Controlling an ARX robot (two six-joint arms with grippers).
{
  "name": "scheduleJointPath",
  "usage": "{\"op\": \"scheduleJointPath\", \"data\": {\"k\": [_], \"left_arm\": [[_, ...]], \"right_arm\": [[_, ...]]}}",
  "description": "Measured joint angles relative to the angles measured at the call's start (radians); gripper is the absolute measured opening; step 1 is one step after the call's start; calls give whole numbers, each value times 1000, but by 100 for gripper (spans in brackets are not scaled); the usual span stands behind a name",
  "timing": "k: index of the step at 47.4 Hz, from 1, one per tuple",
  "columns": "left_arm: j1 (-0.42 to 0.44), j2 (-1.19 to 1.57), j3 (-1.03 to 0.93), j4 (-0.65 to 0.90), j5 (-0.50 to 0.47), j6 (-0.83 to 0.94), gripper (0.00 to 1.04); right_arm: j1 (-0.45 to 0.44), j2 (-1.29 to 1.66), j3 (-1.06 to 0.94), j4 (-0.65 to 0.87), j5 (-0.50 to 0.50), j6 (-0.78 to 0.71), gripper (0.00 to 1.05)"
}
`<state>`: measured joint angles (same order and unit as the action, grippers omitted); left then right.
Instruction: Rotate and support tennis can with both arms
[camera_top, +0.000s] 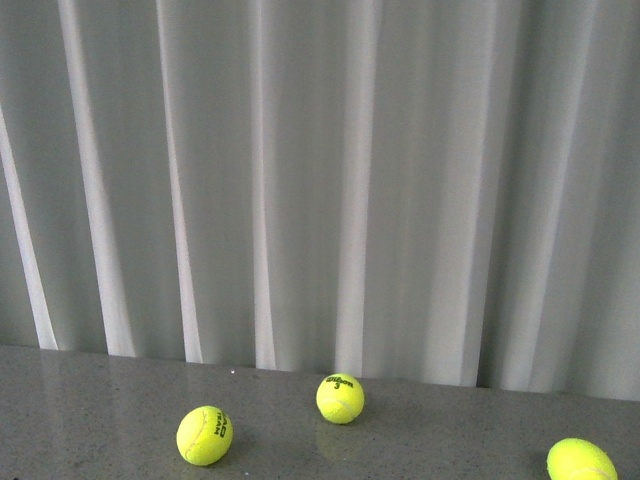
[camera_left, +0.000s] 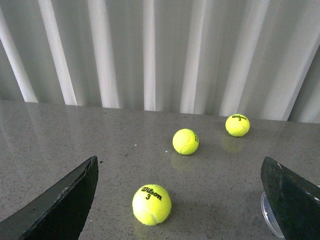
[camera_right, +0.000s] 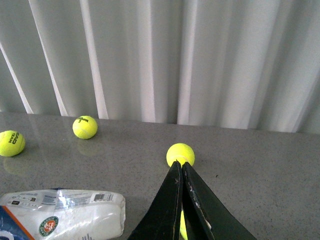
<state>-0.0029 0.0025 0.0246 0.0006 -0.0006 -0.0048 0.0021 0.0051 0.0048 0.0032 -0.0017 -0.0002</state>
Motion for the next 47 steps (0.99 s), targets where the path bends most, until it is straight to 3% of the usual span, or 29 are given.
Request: {"op": "scheduleJointPath", "data": {"k": [5,32,47], "left_arm": [[0,0,0,0,0,0,98],[0,0,0,0,0,0,98],[0,0,0,0,0,0,98]], "right_arm": [[0,0,0,-2,0,-1,5],[0,0,0,-2,0,0,98],[0,0,0,-2,0,0,98]]}}
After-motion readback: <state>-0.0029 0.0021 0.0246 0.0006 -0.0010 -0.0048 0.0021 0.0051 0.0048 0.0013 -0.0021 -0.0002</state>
